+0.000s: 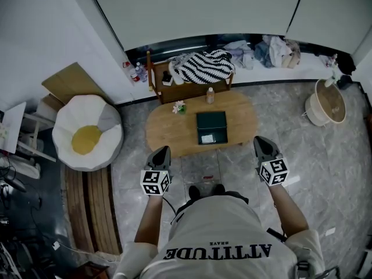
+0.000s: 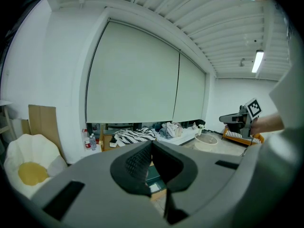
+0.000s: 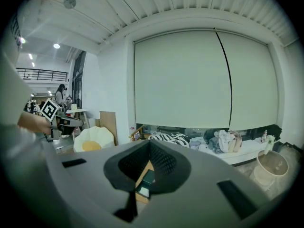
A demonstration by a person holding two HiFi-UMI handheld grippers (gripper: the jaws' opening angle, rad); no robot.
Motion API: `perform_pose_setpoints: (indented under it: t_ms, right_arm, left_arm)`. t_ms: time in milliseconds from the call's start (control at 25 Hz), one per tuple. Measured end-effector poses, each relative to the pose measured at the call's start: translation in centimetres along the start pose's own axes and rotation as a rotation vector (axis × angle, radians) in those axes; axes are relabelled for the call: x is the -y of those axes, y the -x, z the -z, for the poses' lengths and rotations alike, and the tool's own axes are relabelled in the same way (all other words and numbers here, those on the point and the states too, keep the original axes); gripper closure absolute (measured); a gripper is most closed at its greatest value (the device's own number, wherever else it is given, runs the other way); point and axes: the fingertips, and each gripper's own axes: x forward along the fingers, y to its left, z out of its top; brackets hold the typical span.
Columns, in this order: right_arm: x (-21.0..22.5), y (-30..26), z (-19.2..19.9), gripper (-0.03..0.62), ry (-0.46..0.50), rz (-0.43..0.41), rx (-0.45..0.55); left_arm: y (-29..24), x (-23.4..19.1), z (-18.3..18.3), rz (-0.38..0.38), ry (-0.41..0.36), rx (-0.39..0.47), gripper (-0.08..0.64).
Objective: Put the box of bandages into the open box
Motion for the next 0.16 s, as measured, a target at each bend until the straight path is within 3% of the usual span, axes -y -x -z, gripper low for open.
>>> perform_pose_setpoints:
  t_ms: [160]
  right_arm:
    - [-0.5,-0.62,-0.3,0.573,0.0,-0.002,0.0]
  left_arm:
    - [-0.16,-0.79,-0.25,0.0,0.003,0.002,0.538]
